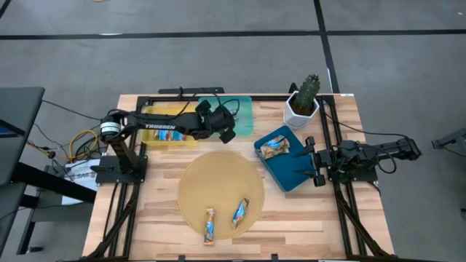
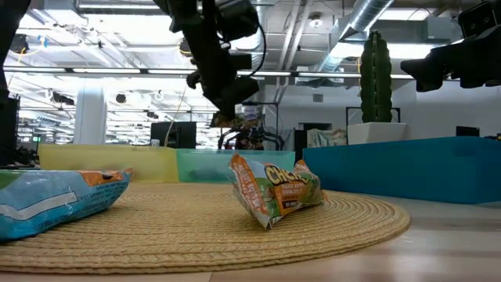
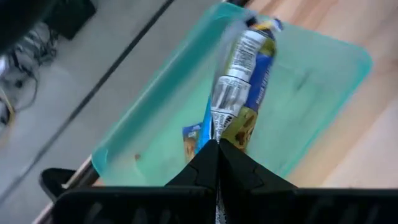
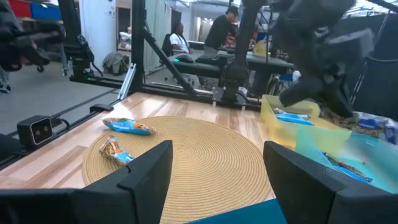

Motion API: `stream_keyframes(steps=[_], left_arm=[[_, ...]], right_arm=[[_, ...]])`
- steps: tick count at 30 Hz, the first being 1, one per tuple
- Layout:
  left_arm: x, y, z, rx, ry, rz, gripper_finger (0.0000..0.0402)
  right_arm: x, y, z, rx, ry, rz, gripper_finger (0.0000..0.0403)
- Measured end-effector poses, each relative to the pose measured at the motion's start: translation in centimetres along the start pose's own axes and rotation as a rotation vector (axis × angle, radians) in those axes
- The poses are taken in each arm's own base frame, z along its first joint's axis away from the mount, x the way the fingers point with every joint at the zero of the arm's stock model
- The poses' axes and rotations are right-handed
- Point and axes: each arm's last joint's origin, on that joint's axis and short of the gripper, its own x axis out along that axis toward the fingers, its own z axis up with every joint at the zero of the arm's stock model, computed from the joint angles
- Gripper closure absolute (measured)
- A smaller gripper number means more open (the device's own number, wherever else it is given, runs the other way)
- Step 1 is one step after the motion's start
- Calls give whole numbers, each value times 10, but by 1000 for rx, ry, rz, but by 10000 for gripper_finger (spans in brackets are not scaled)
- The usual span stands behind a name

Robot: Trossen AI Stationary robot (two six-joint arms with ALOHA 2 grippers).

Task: Pick and place Granola Bars by type
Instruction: Put the blue granola bar into the light blue bin

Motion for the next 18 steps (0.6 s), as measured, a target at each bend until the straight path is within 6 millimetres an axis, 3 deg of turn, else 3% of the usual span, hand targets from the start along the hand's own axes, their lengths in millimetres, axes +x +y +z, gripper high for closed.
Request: stream_keyframes(steps=[9, 18], left_arm=[[37, 19, -14, -141, 88, -16, 401], [57, 24, -20, -207, 166, -74, 401]], right_arm=[[0, 0, 0, 0, 0, 0, 159], [0, 0, 0, 0, 0, 0, 159]])
